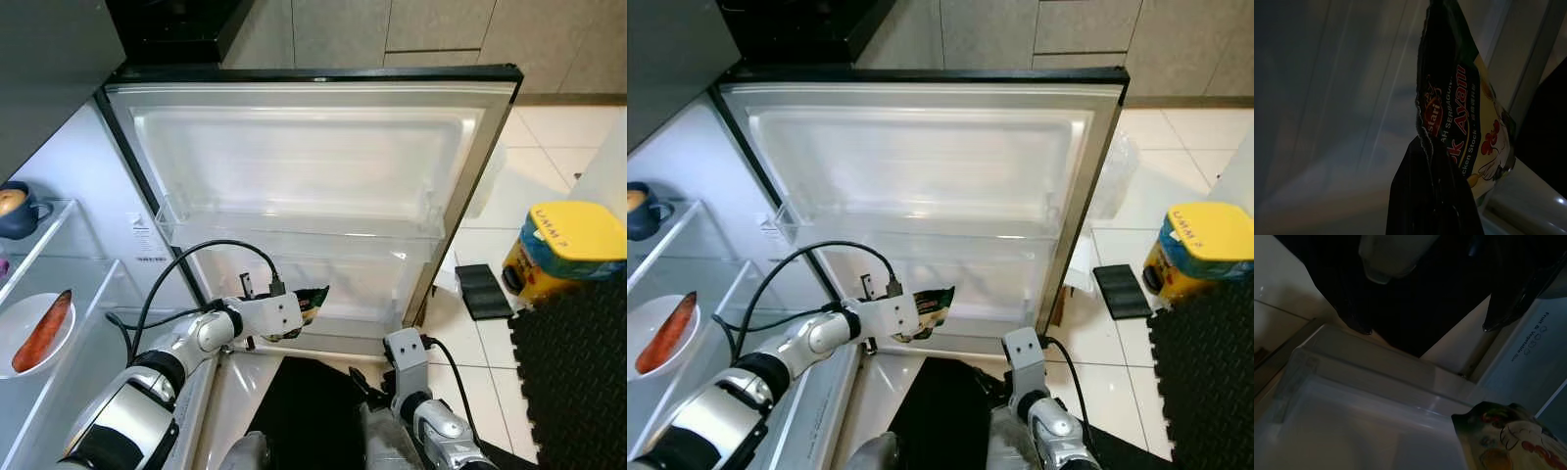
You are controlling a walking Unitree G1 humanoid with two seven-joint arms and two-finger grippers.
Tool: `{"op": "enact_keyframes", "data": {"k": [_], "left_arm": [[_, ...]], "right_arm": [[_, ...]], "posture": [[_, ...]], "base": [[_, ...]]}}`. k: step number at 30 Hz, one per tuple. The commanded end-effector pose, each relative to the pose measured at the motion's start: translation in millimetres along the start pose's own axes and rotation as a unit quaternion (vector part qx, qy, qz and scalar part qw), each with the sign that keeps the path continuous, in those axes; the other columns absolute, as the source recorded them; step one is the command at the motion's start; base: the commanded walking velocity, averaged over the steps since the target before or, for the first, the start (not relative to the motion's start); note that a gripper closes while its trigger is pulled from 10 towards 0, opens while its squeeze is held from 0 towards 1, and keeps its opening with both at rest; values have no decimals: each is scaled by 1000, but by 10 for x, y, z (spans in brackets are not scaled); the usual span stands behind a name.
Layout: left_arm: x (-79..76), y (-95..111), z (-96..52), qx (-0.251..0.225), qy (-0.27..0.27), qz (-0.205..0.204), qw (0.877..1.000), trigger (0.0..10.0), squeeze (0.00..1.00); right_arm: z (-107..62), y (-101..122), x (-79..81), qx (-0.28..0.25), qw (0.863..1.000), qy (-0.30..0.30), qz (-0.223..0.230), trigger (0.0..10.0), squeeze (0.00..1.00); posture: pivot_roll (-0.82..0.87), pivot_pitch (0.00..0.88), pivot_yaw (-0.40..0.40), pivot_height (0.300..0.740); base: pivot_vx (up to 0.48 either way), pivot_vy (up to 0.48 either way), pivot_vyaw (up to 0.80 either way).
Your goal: Restocking fridge
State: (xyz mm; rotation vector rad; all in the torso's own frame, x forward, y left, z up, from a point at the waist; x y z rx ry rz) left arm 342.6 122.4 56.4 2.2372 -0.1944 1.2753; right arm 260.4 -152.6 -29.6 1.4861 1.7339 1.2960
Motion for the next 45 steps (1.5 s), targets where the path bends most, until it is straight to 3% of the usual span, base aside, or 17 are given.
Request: {"op": "enact_keyframes", "data": {"k": [1,7,16,22,27,29,34,45], "left_arm": [[71,10,-1,-7,9,17,1000,10000,0],[105,16,8,-5,14,45,999,10000,0],[349,72,42,-7,69,109,992,10000,0],[459,93,51,-3,102,127,987,10000,0],[402,60,52,8,92,130,987,10000,0],[292,22,45,18,77,138,987,10000,0],[220,-29,33,35,74,118,990,10000,0],[227,-1,63,47,100,117,987,10000,0]], "right_arm": [[-9,-7,18,-7,1000,2,4,10000,0],[-25,-15,5,-11,1000,-3,6,10000,0],[-79,-12,-95,-19,1000,-19,8,10000,0],[-97,-12,-126,-20,1000,-22,7,10000,0],[-106,-13,-139,-19,1000,-22,4,10000,0],[-116,-17,-149,-19,1000,-22,3,10000,0],[-134,-25,-166,-18,1000,-22,-1,10000,0],[-210,-9,-273,-17,999,-17,-26,10000,0]], "posture": [[-201,168,66,628],[-205,183,80,628],[-219,196,93,628],[-231,195,89,628],[-238,196,84,628],[-246,200,81,628],[-264,208,71,628],[-320,224,37,628]], "base": [[0,0,0],[0,0,0],[0,0,0],[0,0,0],[0,0,0],[0,0,0],[0,0,0],[0,0,0]]}}
Point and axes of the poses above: a point about 5 cm out from each wrist's last joint towards the gripper, its own z axis pointing out of the wrist towards the gripper, its own y axis along the axis of the wrist's last joint, x = y × z, the point moved 1 cm from there along z, pointing out of the wrist towards the gripper, and after that the axes turned 10 degrees about z, right-handed, at the moved point
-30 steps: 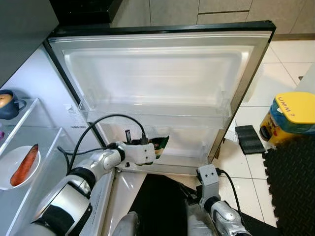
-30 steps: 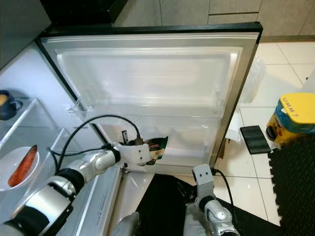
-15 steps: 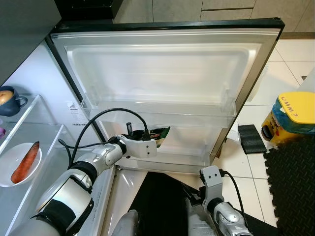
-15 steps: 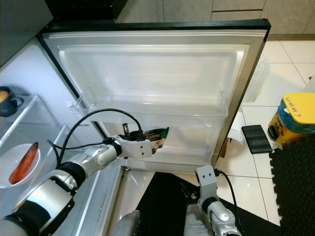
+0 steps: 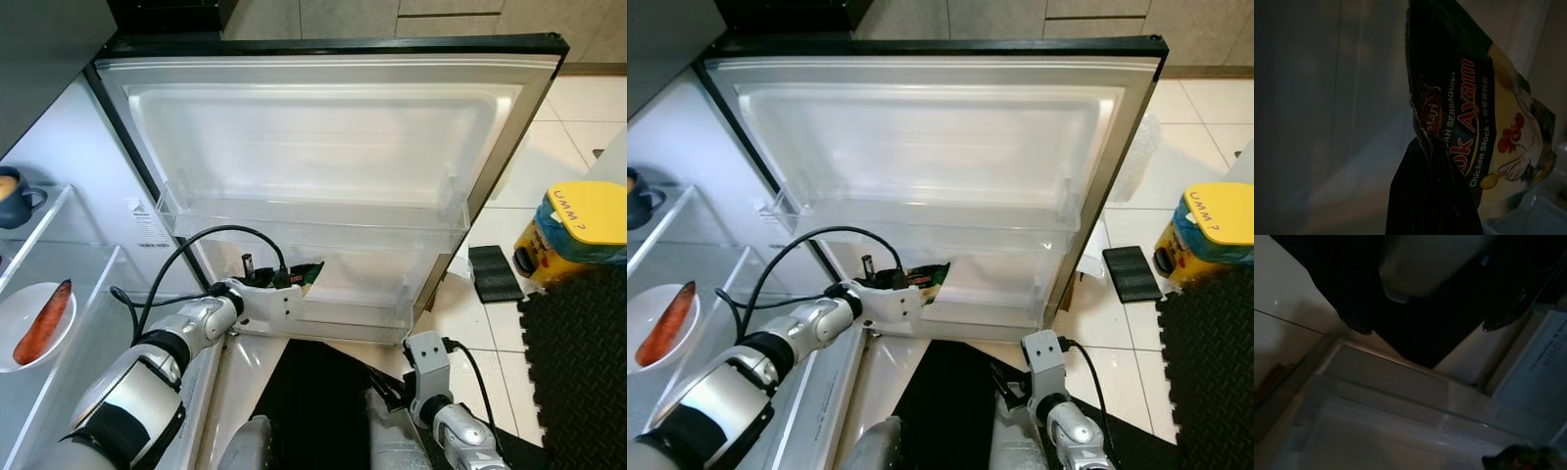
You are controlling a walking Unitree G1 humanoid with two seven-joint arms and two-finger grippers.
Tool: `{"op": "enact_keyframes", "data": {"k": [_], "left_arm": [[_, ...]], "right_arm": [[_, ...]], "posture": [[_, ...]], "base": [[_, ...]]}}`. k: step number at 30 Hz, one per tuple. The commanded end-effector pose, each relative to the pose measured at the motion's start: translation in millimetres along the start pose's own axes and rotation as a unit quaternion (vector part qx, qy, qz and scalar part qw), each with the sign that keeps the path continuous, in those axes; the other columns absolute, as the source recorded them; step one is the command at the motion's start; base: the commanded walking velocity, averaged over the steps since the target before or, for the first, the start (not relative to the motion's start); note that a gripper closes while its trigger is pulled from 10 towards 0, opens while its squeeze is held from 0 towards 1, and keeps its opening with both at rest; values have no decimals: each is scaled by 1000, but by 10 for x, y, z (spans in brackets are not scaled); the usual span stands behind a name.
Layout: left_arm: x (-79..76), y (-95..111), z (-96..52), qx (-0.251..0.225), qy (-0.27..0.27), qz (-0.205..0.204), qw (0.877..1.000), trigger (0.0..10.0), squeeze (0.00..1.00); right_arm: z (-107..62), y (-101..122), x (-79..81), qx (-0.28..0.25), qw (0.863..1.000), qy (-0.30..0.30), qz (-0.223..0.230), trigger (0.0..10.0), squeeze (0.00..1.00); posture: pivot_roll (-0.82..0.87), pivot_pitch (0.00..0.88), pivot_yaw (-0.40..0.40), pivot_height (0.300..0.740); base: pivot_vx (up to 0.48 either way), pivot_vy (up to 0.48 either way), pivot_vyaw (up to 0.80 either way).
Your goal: Restocking fridge
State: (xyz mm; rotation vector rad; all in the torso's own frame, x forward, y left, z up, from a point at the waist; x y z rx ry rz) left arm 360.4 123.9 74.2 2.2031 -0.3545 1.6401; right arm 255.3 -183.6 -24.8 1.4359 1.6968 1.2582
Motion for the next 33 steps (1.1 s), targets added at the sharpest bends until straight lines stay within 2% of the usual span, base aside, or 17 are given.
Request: {"op": "enact_keyframes", "data": {"k": [1,6,15,20,24,33], "left_arm": [[-17,15,4,4,8,-4,1000,10000,0],[-29,102,37,-7,9,0,1000,10000,0],[-9,112,53,-5,13,7,1000,10000,0],[19,49,42,11,20,6,1000,10000,0],[44,-86,9,48,26,4,999,10000,0],[43,-143,-7,60,18,3,998,10000,0]], "right_arm": [[-45,-44,-4,2,1000,4,-4,10000,0],[-97,-63,-54,3,1000,3,-12,10000,0],[-134,-95,-55,5,1000,7,-16,10000,0],[-140,-102,-51,6,1000,9,-17,10000,0],[-144,-101,-49,11,1000,19,-22,10000,0],[-93,-74,-12,17,999,31,-25,10000,0]], "posture": [[-320,224,37,628],[-339,229,32,628],[-348,234,27,628],[-350,240,19,628],[-333,243,-8,628],[-290,240,-23,628]], "base": [[0,0,0],[0,0,0],[0,0,0],[0,0,0],[0,0,0],[0,0,0]]}}
Point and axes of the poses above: a point about 5 cm out from each wrist's last joint towards the gripper, its own z axis pointing out of the wrist towards the gripper, its own y axis along the axis of the wrist's last joint, x = y × z, the point moved 1 cm from there along z, pointing out of the wrist towards the gripper, and after that the axes turned 10 degrees about z, right-handed, at the moved point
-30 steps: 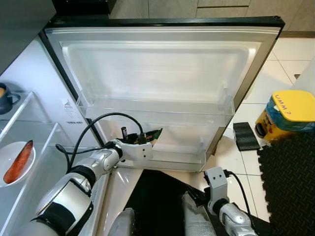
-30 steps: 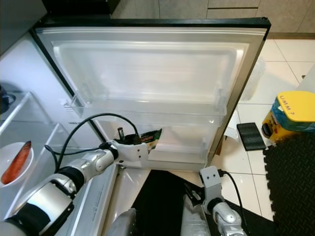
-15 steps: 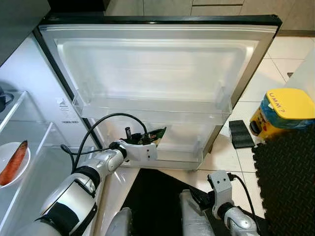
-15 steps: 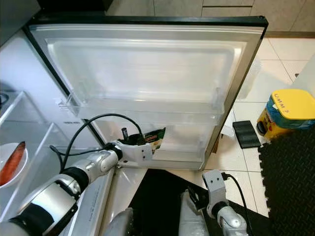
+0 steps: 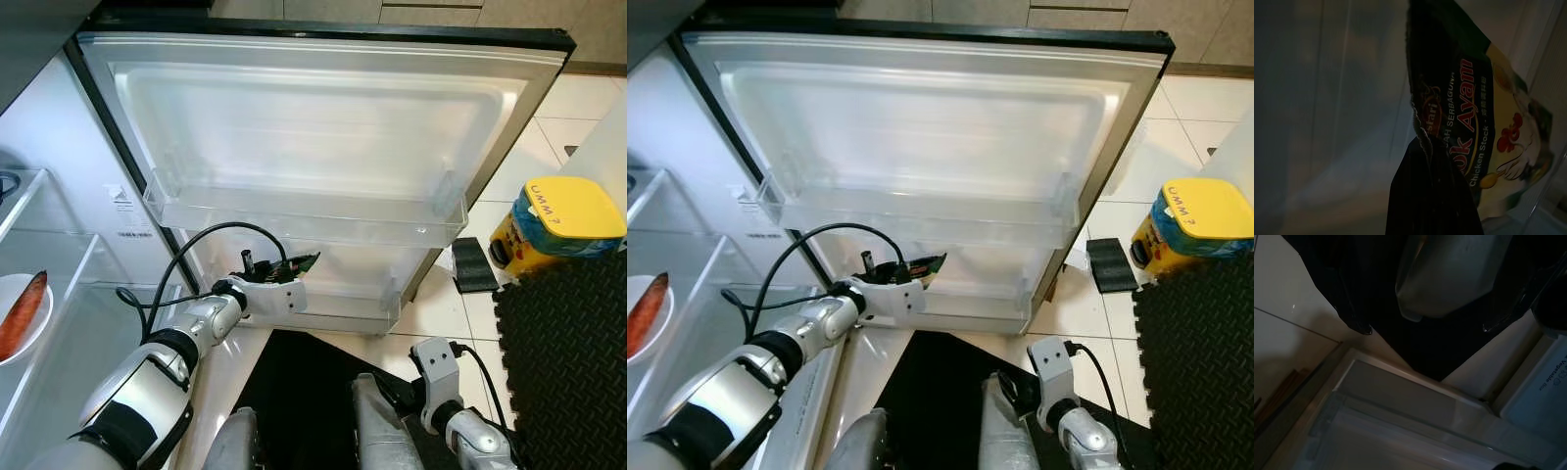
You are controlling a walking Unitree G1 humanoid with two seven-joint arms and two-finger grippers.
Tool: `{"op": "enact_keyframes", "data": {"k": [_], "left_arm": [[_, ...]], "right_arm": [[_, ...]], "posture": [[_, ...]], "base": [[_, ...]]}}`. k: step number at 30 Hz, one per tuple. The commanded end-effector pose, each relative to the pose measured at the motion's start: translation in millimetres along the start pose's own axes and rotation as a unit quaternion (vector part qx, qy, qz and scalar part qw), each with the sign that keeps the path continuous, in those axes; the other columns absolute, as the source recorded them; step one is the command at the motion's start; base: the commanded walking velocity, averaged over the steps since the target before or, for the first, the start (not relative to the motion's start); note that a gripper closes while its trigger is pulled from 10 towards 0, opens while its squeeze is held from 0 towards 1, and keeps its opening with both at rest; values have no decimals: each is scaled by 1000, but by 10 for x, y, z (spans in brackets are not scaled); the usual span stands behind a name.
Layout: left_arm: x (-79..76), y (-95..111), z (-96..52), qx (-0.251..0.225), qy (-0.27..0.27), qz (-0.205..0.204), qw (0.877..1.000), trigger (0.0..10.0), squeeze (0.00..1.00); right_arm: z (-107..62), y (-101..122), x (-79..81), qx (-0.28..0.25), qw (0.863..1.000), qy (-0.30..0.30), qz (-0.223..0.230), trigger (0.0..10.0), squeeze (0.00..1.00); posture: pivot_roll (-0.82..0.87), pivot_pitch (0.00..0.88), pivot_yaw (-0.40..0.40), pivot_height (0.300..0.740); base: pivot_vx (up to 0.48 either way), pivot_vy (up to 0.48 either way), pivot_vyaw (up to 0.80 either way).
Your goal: Restocking fridge
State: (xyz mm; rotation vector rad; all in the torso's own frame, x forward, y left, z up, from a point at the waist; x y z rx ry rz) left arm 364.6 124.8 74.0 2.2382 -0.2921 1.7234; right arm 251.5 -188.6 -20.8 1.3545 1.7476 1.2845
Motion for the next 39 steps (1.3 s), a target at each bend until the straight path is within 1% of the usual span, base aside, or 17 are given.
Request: {"op": "enact_keyframes", "data": {"k": [1,4,6,7,8,9,13,14,15,16,21,25,33,34,36,37,39], "left_arm": [[33,-120,-30,18,2,-1,1000,10000,0],[46,-155,-35,22,-2,-3,1000,10000,75],[47,-163,-38,24,-3,-3,1000,10000,75],[50,-170,-38,26,-5,-12,1000,10000,718],[51,-174,-37,27,-7,-18,999,10000,718],[60,-171,-33,27,-7,-20,999,10000,1000],[72,-167,-28,26,-5,-18,999,10000,1000],[82,-160,-22,25,-4,-19,999,10000,953],[82,-160,-22,25,-4,-19,999,10000,184],[101,-146,-13,22,0,-21,1000,10000,0],[162,-124,3,17,14,-49,999,10000,0],[143,-185,-29,25,8,-111,993,10000,0],[125,-264,-77,33,14,-156,987,10000,0],[148,-305,-96,35,22,-186,982,10000,0],[148,-305,-96,35,22,-186,982,10000,0],[173,-370,-131,31,22,-235,971,10000,0],[161,-381,-142,28,12,-253,967,10000,0]], "right_arm": [[-29,-94,27,22,1000,6,2,10000,0],[-3,-87,57,23,1000,10,3,10000,0],[1,-87,64,23,1000,11,3,10000,0],[3,-87,70,22,1000,11,4,10000,0],[4,-88,74,22,1000,10,5,10000,0],[2,-93,75,22,1000,10,6,10000,0],[-2,-100,77,22,1000,9,6,10000,0],[-3,-102,77,22,1000,9,7,10000,0],[-3,-102,77,22,1000,9,7,10000,0],[-3,-102,72,22,1000,7,8,10000,0],[10,-84,58,21,1000,2,10,10000,0],[43,-54,59,19,1000,0,12,10000,0],[87,-25,75,19,1000,-1,17,10000,0],[106,-8,83,18,1000,-1,18,10000,0],[106,-8,83,18,1000,-1,18,10000,0],[157,23,124,18,1000,5,21,10000,0],[172,30,140,19,1000,8,22,10000,0]], "posture": [[-290,240,-23,628],[-280,240,-21,628],[-278,242,-17,628],[-277,241,-14,628],[-277,241,-14,628],[-277,241,-12,628],[-276,239,-7,628],[-274,237,-3,628],[-274,237,-3,628],[-273,233,0,628],[-266,220,3,628],[-246,198,7,628],[-217,164,9,628],[-212,159,7,628],[-212,159,7,628],[-186,136,1,628],[-186,136,1,628]], "base": [[0,0,0],[0,0,0],[0,0,0],[0,0,0],[0,0,0],[0,0,0],[0,0,0],[0,0,0],[0,0,0],[0,0,0],[0,0,0],[0,0,0],[0,0,0],[0,0,0],[0,0,0],[0,0,0],[0,0,0]]}}
Point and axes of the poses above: a point about 5 cm out from each wrist's last joint towards the gripper, its own z axis pointing out of the wrist towards the gripper, its own y axis along the axis of the wrist's last joint, x = y × z, the point moved 1 cm from there along z, pointing out of the wrist towards the gripper, and after that the axes turned 10 degrees about z, right-handed, at the moved point
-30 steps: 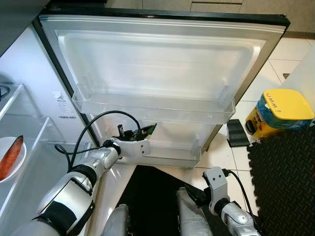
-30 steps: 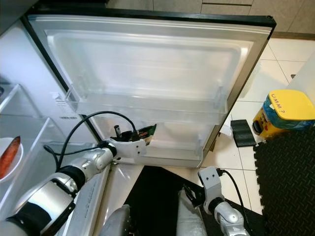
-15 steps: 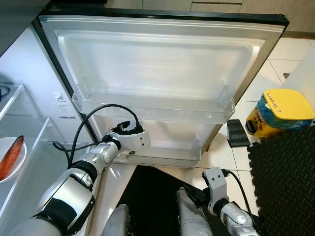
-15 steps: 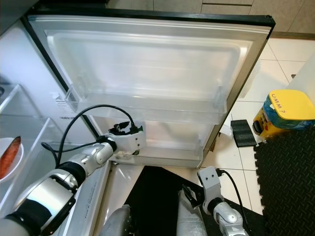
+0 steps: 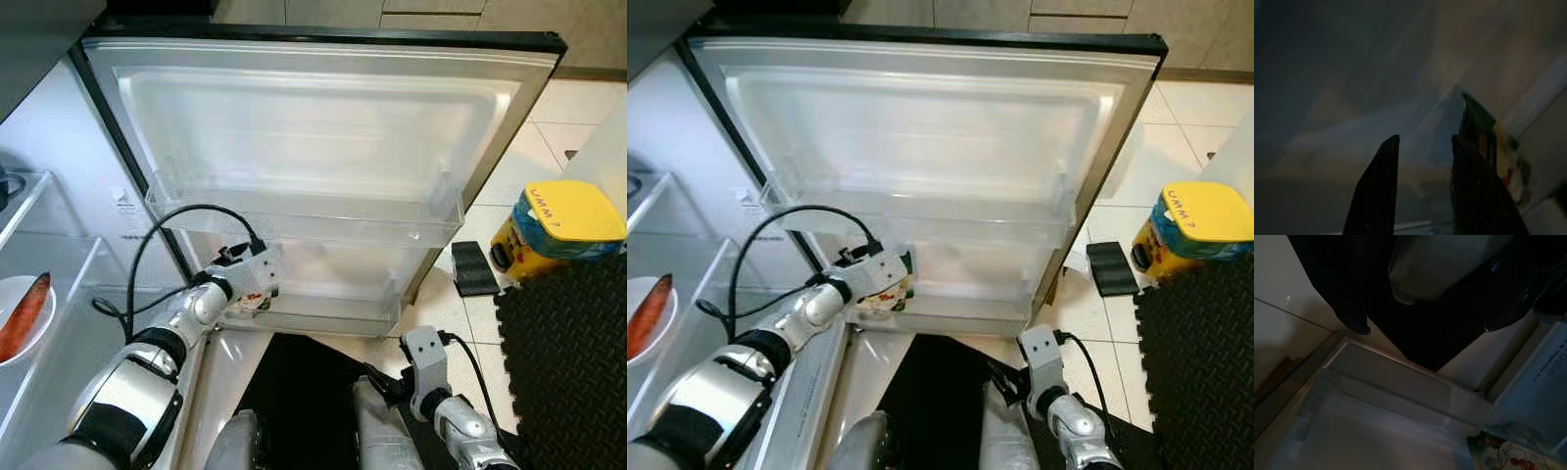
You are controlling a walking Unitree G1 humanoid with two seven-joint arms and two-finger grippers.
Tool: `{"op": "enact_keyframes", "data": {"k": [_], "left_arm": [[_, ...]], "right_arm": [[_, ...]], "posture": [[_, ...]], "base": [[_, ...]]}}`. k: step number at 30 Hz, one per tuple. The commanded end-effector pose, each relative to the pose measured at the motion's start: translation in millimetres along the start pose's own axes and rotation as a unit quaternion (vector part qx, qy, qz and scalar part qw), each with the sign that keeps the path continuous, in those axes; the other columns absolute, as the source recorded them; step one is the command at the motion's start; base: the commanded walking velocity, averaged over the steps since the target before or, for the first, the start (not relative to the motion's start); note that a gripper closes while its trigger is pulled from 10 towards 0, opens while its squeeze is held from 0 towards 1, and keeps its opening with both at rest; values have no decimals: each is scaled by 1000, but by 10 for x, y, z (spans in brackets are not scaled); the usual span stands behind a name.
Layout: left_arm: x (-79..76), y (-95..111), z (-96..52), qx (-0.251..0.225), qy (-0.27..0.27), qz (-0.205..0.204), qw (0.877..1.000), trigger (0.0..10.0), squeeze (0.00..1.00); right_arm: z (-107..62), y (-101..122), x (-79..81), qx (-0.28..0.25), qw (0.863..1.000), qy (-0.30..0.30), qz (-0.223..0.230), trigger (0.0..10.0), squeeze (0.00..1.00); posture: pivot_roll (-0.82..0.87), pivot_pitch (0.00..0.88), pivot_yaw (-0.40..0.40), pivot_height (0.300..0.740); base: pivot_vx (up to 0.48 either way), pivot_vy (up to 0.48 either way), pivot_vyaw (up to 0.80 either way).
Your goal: Restocking fridge
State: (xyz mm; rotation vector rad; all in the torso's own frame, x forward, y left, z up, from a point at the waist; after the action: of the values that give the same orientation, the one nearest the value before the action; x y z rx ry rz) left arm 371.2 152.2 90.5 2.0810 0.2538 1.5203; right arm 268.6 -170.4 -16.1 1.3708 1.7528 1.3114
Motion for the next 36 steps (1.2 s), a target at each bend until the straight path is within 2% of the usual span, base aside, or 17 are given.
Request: {"op": "enact_keyframes", "data": {"k": [1,2,3,4,8,9,11,14,17,22,25,26,27,30,34,35,36], "left_arm": [[38,-120,-60,12,-4,-22,1000,10000,0],[14,-136,-70,12,-19,-40,999,10000,0],[14,-136,-70,12,-19,-40,999,10000,0],[-26,-170,-96,12,-42,-77,996,10000,0],[-56,-218,-127,17,-60,-99,993,10000,0],[-150,-283,-194,17,-104,-103,989,10000,0],[-185,-309,-224,16,-120,-105,987,10000,0],[-267,-447,-364,22,-150,-147,977,10000,0],[-246,-557,-459,32,-145,-189,971,10000,0],[-159,-704,-576,48,-96,-222,969,10000,0],[-121,-842,-711,63,-72,-260,961,10000,0],[-121,-842,-711,63,-72,-260,961,10000,0],[-125,-939,-800,79,-61,-280,955,10000,0],[-142,-1011,-863,93,-52,-294,950,10000,0],[-439,-1115,-981,139,-52,-332,932,10000,0],[-439,-1115,-981,139,-52,-332,932,10000,0],[-555,-1113,-993,150,-56,-339,927,10000,0]], "right_arm": [[-19,-84,16,17,1000,-2,11,10000,0],[-6,-80,31,18,1000,0,12,10000,0],[-6,-80,31,18,1000,0,12,10000,0],[11,-75,50,19,1000,2,13,10000,0],[17,-78,59,20,1000,2,15,10000,0],[17,-93,70,24,1000,4,18,10000,0],[17,-101,75,26,999,5,19,10000,0],[3,-143,91,31,999,5,22,10000,0],[-7,-163,93,34,999,5,24,10000,0],[-18,-190,94,37,999,1,28,10000,0],[-22,-198,89,39,999,-2,30,10000,0],[-22,-198,89,39,999,-2,30,10000,0],[-20,-193,83,39,999,-3,30,10000,0],[-17,-187,77,40,999,-3,29,10000,0],[10,-158,74,45,999,2,23,10000,0],[10,-158,74,45,999,2,23,10000,0],[22,-148,79,46,999,2,21,10000,0]], "posture": [[-186,136,1,628],[-183,131,1,628],[-183,131,1,628],[-181,126,6,628],[-180,125,9,628],[-179,125,12,628],[-179,121,15,628],[-179,115,19,628],[-179,115,19,628],[-180,101,27,628],[-178,93,27,628],[-178,93,27,628],[-173,87,20,628],[-168,82,12,628],[-154,69,-8,628],[-154,69,-8,628],[-154,69,-8,628]], "base": [[0,0,0],[0,0,0],[0,0,0],[0,0,0],[0,0,0],[0,0,0],[0,0,0],[0,0,0],[0,0,0],[0,0,0],[0,0,0],[0,0,0],[0,0,0],[0,0,0],[0,0,0],[0,0,0],[0,0,0]]}}
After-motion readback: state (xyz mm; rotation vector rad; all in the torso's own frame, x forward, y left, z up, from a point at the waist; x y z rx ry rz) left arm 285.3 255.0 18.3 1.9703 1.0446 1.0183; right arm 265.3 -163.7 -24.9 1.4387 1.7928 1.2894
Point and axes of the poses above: a point about 5 cm out from each wrist's last joint towards the gripper, its own z axis pointing out of the wrist towards the gripper, its own y axis along the axis of the wrist's last joint, x = y × z, the point moved 1 cm from there along z, pointing out of the wrist towards the gripper, and after that the axes turned 10 degrees about z, right-handed, at the moved point
